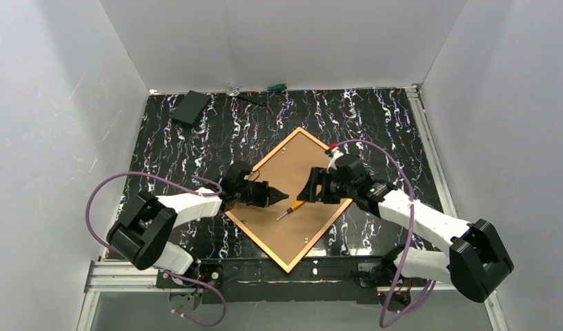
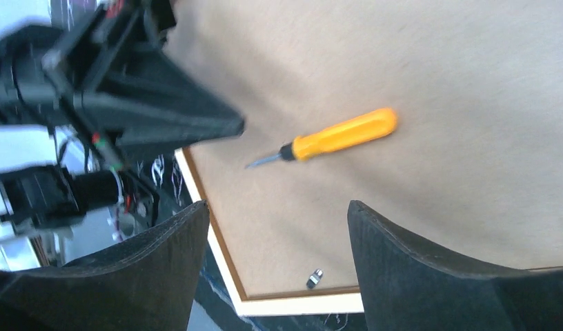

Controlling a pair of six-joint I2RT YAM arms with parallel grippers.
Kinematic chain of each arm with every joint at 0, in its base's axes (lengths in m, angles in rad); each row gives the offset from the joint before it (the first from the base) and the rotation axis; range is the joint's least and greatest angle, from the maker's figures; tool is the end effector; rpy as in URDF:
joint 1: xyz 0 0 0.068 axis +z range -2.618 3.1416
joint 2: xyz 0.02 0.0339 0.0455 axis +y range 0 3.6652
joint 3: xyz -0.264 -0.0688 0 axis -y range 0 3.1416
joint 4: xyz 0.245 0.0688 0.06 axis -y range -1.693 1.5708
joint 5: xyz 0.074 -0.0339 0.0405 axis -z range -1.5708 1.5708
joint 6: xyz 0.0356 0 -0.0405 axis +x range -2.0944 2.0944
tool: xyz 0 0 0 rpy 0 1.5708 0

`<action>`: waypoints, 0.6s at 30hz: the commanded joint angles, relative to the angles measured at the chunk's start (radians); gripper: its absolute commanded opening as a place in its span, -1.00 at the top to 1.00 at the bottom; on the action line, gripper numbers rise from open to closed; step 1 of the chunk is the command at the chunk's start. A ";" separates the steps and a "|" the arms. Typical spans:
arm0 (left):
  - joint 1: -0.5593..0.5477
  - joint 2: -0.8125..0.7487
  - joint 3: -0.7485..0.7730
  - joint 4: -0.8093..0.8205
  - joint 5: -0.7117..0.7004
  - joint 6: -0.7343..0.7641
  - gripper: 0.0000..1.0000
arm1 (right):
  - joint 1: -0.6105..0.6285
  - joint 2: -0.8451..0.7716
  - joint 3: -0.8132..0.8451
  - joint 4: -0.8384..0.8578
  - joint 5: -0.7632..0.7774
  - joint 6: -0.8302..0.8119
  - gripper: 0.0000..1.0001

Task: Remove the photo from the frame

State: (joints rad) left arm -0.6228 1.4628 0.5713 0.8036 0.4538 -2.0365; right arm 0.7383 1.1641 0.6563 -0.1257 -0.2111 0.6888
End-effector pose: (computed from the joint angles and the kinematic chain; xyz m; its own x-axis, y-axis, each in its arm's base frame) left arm 0.2327 -0.1863 0.2137 -0.7534 -0.4477 0.4817 -0.4584 -0.1677 -0.8728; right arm 0.1773 0.1714 0.2249 -0.8357 0.0798 -0.5434 -0.3262 0.7238 0.6080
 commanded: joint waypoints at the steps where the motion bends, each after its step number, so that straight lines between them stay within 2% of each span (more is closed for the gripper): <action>1: 0.026 -0.038 0.052 -0.196 0.047 0.139 1.00 | -0.101 -0.024 0.018 0.007 -0.015 0.021 -0.60; 2: 0.045 -0.035 0.096 -0.298 0.065 0.268 0.90 | -0.105 -0.026 0.024 -0.024 -0.001 0.011 -0.60; 3: 0.055 -0.041 0.164 -0.465 0.063 0.418 0.54 | -0.107 -0.028 0.030 -0.049 0.014 0.008 -0.59; 4: 0.056 -0.042 0.238 -0.620 0.032 0.635 0.17 | -0.107 -0.034 0.029 -0.065 0.021 0.013 -0.59; 5: 0.049 -0.032 0.306 -0.725 0.013 0.786 -0.01 | -0.108 -0.041 0.025 -0.075 0.025 0.023 -0.58; 7: 0.024 -0.012 0.412 -0.881 -0.042 1.034 -0.23 | -0.109 -0.063 0.007 -0.089 0.033 0.048 -0.56; 9: -0.025 -0.007 0.457 -0.908 -0.122 1.270 -0.58 | -0.112 -0.095 -0.018 -0.092 0.039 0.066 -0.56; 11: -0.051 0.032 0.514 -0.966 -0.130 1.475 -0.67 | -0.117 -0.130 -0.042 -0.095 0.044 0.073 -0.56; 13: -0.067 0.095 0.578 -1.053 -0.106 1.613 -0.69 | -0.122 -0.165 -0.057 -0.119 0.049 0.072 -0.54; 16: -0.154 0.119 0.593 -1.083 -0.216 1.760 -0.70 | -0.124 -0.256 -0.085 -0.170 0.109 0.079 -0.51; 18: -0.211 0.135 0.597 -1.058 -0.275 1.797 -0.61 | -0.127 -0.335 -0.118 -0.185 0.150 0.089 -0.51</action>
State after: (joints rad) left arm -0.7376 1.5635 1.1591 -0.0696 0.3016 -0.5438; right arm 0.6205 0.9493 0.5793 -0.2554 -0.1501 0.7563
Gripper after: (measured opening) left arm 0.843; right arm 0.758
